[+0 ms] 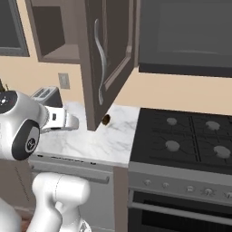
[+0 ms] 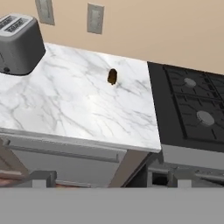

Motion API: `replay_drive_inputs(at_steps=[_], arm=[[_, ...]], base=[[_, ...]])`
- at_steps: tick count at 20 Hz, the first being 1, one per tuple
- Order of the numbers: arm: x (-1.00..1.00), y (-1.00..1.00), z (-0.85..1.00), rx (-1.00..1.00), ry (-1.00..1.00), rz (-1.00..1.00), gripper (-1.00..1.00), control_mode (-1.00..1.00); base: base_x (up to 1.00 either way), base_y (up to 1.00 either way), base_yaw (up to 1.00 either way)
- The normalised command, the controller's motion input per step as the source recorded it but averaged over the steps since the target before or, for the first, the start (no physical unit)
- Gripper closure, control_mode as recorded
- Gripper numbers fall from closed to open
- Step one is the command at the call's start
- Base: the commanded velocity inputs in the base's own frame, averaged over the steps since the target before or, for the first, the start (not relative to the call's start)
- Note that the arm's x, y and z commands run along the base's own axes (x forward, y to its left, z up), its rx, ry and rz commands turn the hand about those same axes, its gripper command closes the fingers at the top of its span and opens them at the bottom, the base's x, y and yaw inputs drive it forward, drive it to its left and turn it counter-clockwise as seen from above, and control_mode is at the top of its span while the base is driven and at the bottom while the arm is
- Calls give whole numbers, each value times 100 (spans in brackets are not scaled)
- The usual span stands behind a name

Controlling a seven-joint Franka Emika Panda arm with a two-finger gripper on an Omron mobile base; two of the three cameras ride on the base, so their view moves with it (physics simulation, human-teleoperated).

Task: Pick the bar and yogurt from the counter and place them in the cabinets closest to them.

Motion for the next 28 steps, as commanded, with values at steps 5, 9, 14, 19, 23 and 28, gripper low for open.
replay_drive_inputs(at_steps=[5,9,14,19,23,28], arm=[[0,0,0,0,0,0,-100,100],[0,0,0,0,0,0,-100,100],[0,0,0,0,0,0,-100,100],[0,0,0,0,0,0,-100,100],[0,0,0,0,0,0,-100,100],[0,0,0,0,0,0,-100,100]], base=[[-56,-1,0],[-51,0,0],[-41,0,0],[-30,0,0],[-30,0,0],[-32,0,0]])
